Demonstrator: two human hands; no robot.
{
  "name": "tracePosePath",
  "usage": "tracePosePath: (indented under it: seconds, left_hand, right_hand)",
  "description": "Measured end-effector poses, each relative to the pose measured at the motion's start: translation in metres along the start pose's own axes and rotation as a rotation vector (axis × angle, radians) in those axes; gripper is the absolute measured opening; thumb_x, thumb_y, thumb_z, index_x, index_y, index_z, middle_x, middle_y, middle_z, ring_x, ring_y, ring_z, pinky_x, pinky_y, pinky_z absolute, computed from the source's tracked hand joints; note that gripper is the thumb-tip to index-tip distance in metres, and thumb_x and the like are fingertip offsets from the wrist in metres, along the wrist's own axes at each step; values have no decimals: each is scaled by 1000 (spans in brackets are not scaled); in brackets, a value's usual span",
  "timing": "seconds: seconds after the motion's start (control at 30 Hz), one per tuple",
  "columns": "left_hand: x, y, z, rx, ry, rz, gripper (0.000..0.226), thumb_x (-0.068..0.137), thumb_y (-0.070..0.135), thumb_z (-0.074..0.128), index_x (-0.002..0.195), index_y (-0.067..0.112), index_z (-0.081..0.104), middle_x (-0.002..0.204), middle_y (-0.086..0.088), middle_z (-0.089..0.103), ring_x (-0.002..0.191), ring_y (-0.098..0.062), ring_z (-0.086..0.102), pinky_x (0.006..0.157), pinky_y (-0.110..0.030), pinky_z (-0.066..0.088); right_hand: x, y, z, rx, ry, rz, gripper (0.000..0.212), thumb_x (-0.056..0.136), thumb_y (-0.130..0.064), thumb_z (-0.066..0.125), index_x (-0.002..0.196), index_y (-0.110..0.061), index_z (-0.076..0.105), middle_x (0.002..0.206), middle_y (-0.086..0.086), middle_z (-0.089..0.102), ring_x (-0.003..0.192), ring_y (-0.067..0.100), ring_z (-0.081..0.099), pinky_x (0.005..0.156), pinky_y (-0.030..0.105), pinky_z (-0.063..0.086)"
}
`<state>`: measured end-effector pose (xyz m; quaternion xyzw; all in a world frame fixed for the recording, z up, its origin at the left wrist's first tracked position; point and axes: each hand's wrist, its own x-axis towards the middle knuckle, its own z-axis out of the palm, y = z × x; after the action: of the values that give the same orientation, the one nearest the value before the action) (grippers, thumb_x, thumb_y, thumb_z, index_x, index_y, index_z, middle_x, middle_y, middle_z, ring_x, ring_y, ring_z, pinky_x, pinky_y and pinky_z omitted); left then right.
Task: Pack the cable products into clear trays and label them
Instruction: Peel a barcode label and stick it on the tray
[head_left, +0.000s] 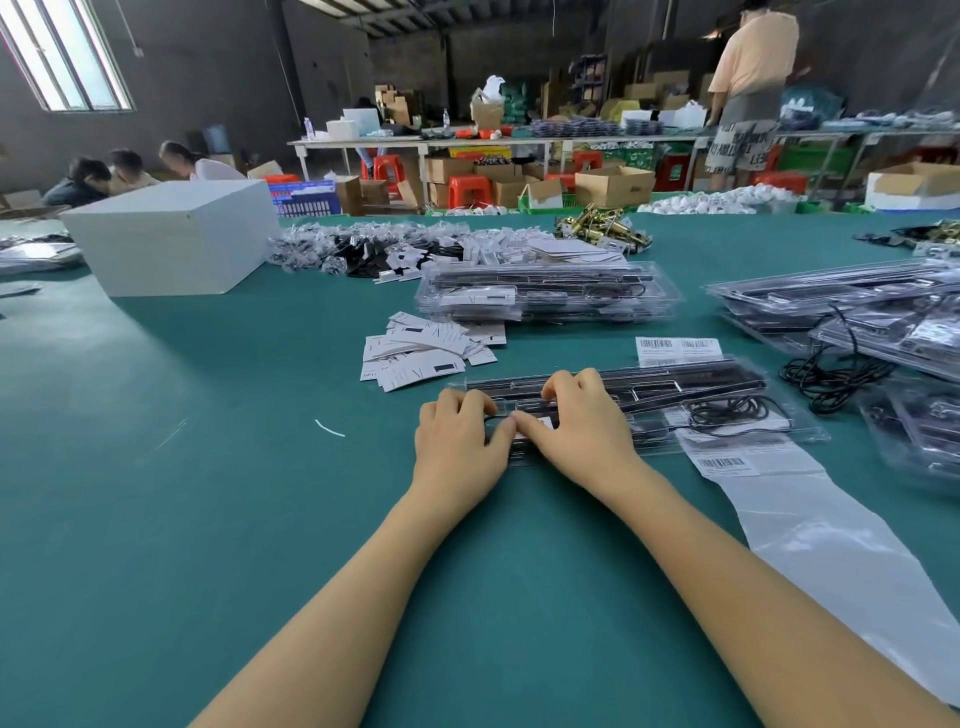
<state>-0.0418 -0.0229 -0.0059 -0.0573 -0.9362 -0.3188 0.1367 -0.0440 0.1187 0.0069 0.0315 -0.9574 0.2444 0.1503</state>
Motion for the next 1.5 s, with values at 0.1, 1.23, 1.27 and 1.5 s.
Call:
tracePosePath:
  seconds: [0.1,1.23,1.27,1.5]
  left_hand:
    - [0,0,0,-2,-8,0,30,93,37,53,114,15,56,118,-4,48,115,-26,35,95,-32,30]
    - [-18,5,-2,370,-159,22,73,92,66,26,150,21,22,161,-6,8,145,-26,17,116,-46,15]
    - [-18,6,-4,292,-133,10,72,92,65,33,148,20,26,159,-10,13,143,-26,21,115,-45,18]
    - [-15,6,-25,-689,75,-222,32,89,16,64,117,29,57,110,14,61,101,0,57,81,-19,42]
  right_hand:
    - [-1,1,-1,66,56,22,31,89,-36,63,104,-11,53,102,2,40,85,25,54,70,31,42]
    - [7,28,-37,-80,-41,200,16,90,-15,48,103,-12,56,112,5,50,98,23,48,73,29,40]
    - [9,28,-42,-105,-103,191,18,90,-17,49,106,-13,56,113,4,50,100,24,48,74,30,40]
    - [9,16,-65,-324,-478,134,56,95,-51,43,138,-16,40,146,6,30,134,37,25,105,48,34]
